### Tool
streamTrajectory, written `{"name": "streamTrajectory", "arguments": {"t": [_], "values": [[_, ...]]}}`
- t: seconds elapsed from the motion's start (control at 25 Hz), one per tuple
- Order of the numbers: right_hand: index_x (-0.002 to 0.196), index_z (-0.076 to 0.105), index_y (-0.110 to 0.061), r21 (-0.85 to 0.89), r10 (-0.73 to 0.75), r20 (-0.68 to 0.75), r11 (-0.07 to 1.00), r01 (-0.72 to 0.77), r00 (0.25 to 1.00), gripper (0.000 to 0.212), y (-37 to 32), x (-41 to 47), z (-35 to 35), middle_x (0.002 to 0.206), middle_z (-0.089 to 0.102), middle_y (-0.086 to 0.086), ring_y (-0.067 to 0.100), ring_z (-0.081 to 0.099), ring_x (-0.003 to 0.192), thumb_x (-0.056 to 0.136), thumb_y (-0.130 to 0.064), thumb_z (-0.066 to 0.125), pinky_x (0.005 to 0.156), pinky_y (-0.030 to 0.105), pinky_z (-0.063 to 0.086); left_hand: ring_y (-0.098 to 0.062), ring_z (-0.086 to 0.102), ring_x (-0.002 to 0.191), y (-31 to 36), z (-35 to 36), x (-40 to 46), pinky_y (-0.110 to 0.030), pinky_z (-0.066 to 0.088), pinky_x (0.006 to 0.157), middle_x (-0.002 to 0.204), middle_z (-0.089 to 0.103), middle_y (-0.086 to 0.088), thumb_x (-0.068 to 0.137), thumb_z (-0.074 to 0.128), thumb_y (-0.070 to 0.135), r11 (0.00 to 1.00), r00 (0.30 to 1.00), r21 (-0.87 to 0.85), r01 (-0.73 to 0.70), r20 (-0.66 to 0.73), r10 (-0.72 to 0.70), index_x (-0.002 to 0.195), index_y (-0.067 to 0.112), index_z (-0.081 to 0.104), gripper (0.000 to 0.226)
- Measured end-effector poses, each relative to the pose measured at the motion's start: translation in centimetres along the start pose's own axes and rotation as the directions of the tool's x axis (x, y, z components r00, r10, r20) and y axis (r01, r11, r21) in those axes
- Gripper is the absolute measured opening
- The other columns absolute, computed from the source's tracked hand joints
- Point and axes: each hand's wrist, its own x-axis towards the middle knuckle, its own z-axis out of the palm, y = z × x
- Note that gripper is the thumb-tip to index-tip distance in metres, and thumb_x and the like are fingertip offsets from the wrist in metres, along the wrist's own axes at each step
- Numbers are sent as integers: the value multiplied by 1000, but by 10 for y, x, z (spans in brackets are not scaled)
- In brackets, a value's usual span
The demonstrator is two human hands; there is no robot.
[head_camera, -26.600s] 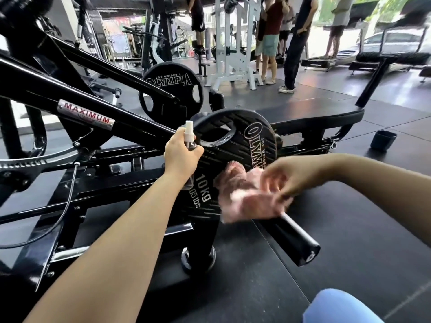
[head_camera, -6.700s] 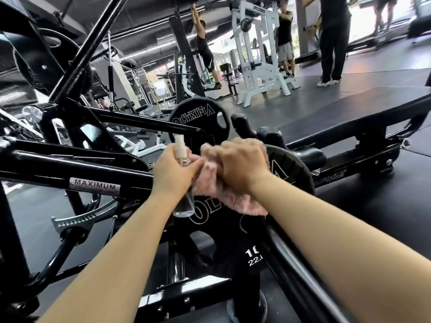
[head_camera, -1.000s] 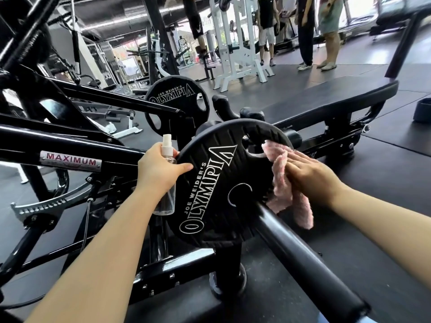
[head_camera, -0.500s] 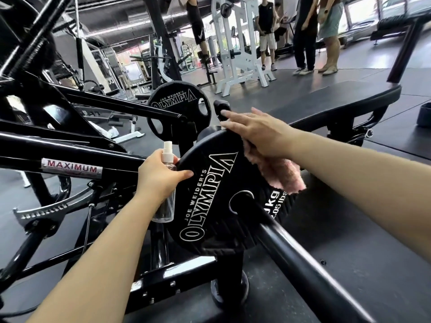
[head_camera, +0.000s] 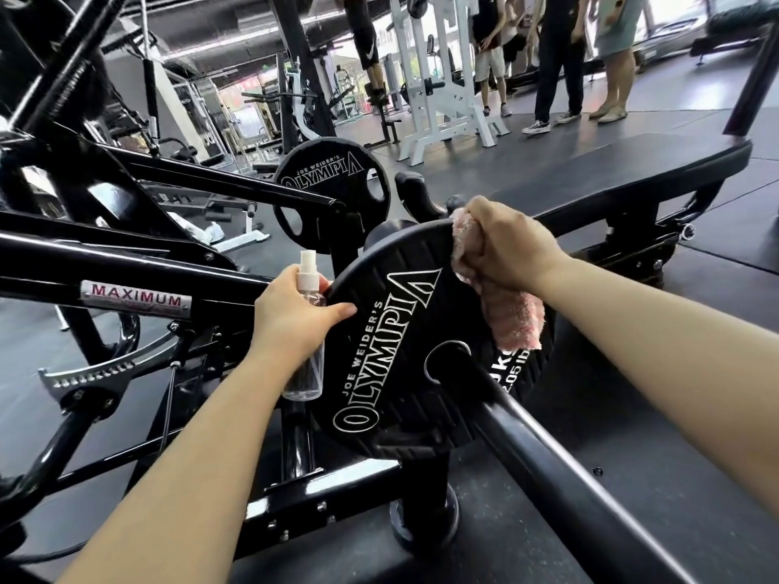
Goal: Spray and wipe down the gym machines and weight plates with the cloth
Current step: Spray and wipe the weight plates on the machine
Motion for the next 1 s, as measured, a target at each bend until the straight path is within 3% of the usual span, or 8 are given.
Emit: {"name": "streamTrajectory", "arguments": {"t": [0.16, 0.28, 0.36, 0.48, 0.6, 0.8, 0.92, 1.0], "values": [[105, 50, -4, 97, 148, -38, 985, -143, 988, 28, 34, -24, 6, 107, 60, 18, 35, 57, 102, 84, -17, 62, 79, 33, 37, 0, 47, 64, -1, 0, -3, -11, 32, 56, 75, 53, 11, 68, 83, 20, 1000, 1000, -11, 4, 1, -4, 74, 29, 48, 36], [104, 50, -9, 280, 375, -1, 890, -360, 927, 28, 47, -35, 17, 93, 60, 13, 31, 57, 93, 84, -23, 64, 72, 30, 35, 1, 47, 66, -2, 1, -4, -10, 32, 57, 76, 54, 11, 68, 83, 19, 999, 1000, -43, -3, -12, 2, 74, 29, 48, 36], [105, 50, -15, 388, 482, 34, 801, -456, 876, 28, 47, -37, 23, 93, 61, 10, 30, 59, 95, 82, -20, 64, 79, 34, 43, 1, 49, 68, -5, 3, -5, -9, 32, 58, 79, 56, 11, 67, 83, 18, 998, 1000, -62, -11, -20, 10, 74, 29, 49, 36], [115, 50, -14, 414, 507, 91, 764, -495, 857, 36, 44, -37, 22, 104, 63, 14, 31, 58, 101, 81, -9, 62, 88, 36, 43, -4, 51, 71, -13, 5, -10, -13, 35, 62, 81, 57, 10, 68, 82, 18, 995, 999, -97, 9, -52, -14, 79, 26, 52, 33], [125, 49, -8, 376, 358, 58, 857, -353, 932, 50, 28, -36, 7, 115, 59, 16, 29, 53, 110, 77, 2, 60, 86, 25, 36, -12, 53, 73, -32, 7, -20, -24, 36, 69, 76, 56, 10, 68, 83, 18, 988, 991, -129, 81, -98, -94, 87, 20, 55, 34], [143, 36, -12, 119, -64, 53, 991, 58, 997, 76, -23, -31, -6, 145, 37, 15, 34, 29, 136, 68, -6, 49, 114, 32, 15, -28, 64, 89, -89, 14, -53, -38, 50, 81, 82, 65, -1, 67, 84, 14, 915, 945, -260, 310, -24, -327, 81, 20, 58, 30], [145, 35, -18, -254, -428, 67, 866, 430, 901, 67, -41, -36, 12, 149, 30, 22, 42, 27, 137, 82, -42, 40, 113, 48, 14, -25, 64, 90, -89, 5, -49, -34, 49, 81, 84, 65, 3, 68, 83, 13, 902, 939, -325, 284, -95, -329, 80, 21, 57, 29], [142, 34, -19, -388, -547, 150, 733, 558, 823, 66, -38, -40, 27, 146, 37, 22, 41, 34, 134, 82, -45, 36, 112, 50, 21, -20, 64, 85, -69, -5, -35, -31, 48, 80, 84, 64, 5, 69, 82, 13, 914, 954, -355, 196, -149, -262, 79, 23, 56, 29]]}}
